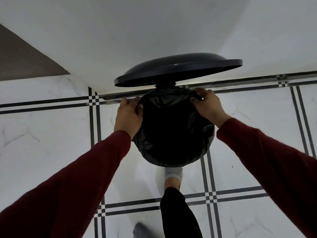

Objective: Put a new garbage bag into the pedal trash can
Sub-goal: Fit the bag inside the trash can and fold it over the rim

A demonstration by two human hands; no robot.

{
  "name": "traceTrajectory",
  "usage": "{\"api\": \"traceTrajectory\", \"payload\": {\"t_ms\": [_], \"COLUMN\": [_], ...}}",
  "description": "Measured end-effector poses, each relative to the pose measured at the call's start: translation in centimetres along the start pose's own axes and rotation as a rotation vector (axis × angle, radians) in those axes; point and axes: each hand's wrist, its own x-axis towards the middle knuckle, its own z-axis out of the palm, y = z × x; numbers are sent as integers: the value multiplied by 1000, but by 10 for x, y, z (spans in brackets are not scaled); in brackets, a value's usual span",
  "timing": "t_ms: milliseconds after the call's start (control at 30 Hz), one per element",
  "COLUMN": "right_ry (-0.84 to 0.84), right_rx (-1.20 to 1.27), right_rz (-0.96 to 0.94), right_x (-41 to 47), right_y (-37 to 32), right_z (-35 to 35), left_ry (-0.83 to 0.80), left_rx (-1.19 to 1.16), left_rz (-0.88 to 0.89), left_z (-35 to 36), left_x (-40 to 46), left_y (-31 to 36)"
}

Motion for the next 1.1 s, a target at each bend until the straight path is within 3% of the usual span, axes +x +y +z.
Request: {"api": "traceTrajectory", "payload": {"t_ms": [367, 533, 633, 767, 933, 1000, 1100], "right_ry": [-133, -225, -305, -274, -254, -223, -133], "right_rx": [119, 222, 210, 278, 445, 366, 27], "right_rz": [221, 303, 350, 345, 380, 340, 286], "right_x": [33, 34, 36, 34, 30, 30, 29], "right_y": [-6, -16, -19, -7, -3, -1, -1], "right_z": [-8, -8, -12, -15, -7, -7, -7], "left_ry": [-219, -363, -378, -353, -390, -388, -334], "left_rx": [-248, -386, -480, -536, -509, -493, -416], "left_rz": [-401, -505, -577, -550, -661, -694, -620], "left_z": [-14, -21, -21, -18, -21, -22, -19], "left_x": [25, 30, 31, 34, 28, 26, 23], "left_y": [14, 13, 12, 2, 8, 9, 7]}}
